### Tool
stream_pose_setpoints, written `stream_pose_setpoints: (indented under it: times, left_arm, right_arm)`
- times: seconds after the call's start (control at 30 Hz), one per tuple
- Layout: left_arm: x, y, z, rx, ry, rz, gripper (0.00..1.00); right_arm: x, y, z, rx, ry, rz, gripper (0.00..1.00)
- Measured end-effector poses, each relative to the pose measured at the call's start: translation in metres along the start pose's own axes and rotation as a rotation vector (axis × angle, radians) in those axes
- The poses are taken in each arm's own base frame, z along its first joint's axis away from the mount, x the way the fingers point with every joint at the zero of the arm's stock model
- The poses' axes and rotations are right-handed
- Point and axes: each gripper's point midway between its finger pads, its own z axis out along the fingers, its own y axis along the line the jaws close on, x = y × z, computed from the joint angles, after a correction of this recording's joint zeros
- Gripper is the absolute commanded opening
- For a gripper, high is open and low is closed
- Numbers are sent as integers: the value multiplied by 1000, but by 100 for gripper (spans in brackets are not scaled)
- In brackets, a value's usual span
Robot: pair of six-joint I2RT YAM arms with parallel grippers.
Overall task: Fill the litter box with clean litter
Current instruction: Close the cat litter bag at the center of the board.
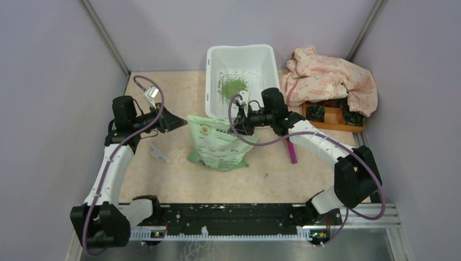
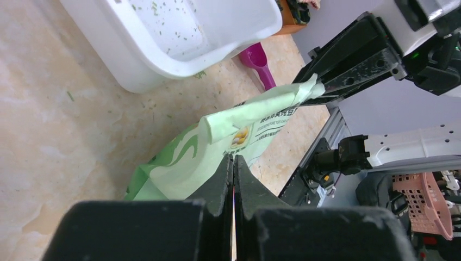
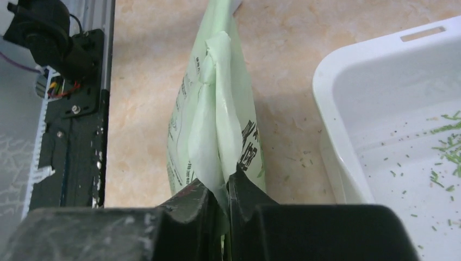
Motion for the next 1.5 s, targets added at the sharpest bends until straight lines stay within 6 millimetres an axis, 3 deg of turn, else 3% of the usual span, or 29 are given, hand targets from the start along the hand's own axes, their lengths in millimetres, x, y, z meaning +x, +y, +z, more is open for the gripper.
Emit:
stream_pose_setpoints:
  times: [0.03,0.33,0.67,0.9,1.1,1.13,1.17,1.2,1.27,1.5]
  left_arm:
    - [-3,-3,-1,2,-8,11,0]
    - [-16,-12,-9,12,-42,48,4]
    - [-18,-15,-9,14,-48,23,16]
    - [-20,-19,-9,26,-53,-9,21]
    - [-20,-19,-9,26,-55,-18,47]
    - [-20,-19,-9,26,-55,-20,55]
    - [-21,-19,-9,25,-55,-23,72]
    - [-20,-19,-9,24,-55,-27,83]
    - [-19,-18,-9,21,-55,-35,96]
    - [-3,-2,1,40,-40,-99,98]
  right_arm:
    - [0,0,0,0,5,-4,0]
    - [-3,-4,2,62,33,-65,0]
    - [2,17,16,343,70,-403,0]
    - [12,13,21,547,93,-587,0]
    - [16,0,13,666,95,-652,0]
    - [16,0,12,677,93,-657,0]
    - [16,-1,11,688,89,-663,0]
    - [15,-2,10,699,86,-668,0]
    - [14,-3,8,710,84,-678,0]
    - [13,-3,7,709,79,-686,0]
